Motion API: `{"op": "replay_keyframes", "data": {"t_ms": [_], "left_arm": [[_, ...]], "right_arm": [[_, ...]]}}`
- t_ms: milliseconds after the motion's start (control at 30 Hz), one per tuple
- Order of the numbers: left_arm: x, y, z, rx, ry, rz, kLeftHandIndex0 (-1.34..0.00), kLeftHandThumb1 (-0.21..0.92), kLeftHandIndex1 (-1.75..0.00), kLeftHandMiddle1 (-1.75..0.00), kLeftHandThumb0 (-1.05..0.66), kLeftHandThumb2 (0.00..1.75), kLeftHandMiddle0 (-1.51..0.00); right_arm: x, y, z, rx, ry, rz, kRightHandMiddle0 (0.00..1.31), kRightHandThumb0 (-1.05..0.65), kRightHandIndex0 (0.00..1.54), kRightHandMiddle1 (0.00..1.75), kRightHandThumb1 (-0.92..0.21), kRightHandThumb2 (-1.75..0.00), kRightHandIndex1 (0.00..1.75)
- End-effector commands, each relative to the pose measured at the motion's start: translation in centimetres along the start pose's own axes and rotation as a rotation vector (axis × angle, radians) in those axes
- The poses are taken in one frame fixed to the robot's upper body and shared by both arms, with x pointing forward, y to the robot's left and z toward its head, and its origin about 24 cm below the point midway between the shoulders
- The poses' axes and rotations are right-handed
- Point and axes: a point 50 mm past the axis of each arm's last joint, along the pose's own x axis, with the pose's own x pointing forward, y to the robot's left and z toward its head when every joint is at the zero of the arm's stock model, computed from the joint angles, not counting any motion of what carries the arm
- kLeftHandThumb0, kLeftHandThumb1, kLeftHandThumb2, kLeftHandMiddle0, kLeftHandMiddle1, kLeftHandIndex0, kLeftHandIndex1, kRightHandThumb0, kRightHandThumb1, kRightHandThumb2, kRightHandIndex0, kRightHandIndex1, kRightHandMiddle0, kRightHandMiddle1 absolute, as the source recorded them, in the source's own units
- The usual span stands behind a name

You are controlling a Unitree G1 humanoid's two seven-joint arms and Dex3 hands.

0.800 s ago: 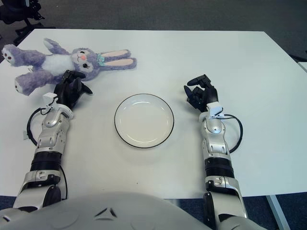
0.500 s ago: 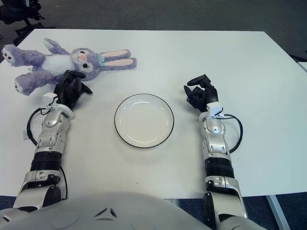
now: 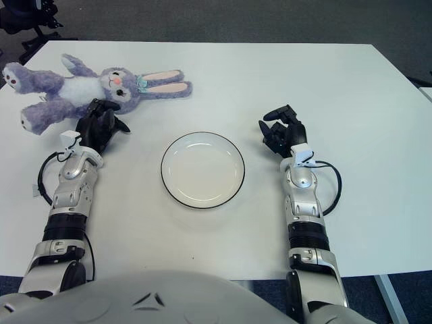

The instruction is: Put the doll into the plate.

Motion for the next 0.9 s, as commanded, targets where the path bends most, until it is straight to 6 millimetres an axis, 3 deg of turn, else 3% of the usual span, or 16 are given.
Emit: {"op": "replay_keyframes", "data": {"t_ms": [0, 667, 867], "left_arm": [[-1.2, 0.2, -2.5, -0.018, 0.114, 0.024, -0.27, 0.92, -1.69, -1.75, -0.35, 0.45, -0.72], [-1.7, 0.6, -1.5, 0.009, -0.072, 0.034, -0.32, 0.92, -1.63, -1.75, -0.35, 0.41, -0.71], [-2.1, 0.6, -0.7, 0.069, -0.258, -0.059, -0.37, 0.92, -1.57, -1.63, -0.35, 0.36, -0.75]], "right_arm": [[-1.2, 0.2, -2.1, 0.005, 0.104, 0.007, 0.34, -0.35, 0.74, 1.59, -0.92, -0.38, 1.63], [-1.2, 0.6, -2.2, 0.005, 0.099, 0.008, 0.34, -0.35, 0.76, 1.59, -0.92, -0.38, 1.62], [-1.2, 0.9, -2.2, 0.005, 0.095, 0.007, 0.35, -0.35, 0.76, 1.59, -0.92, -0.37, 1.62]]}}
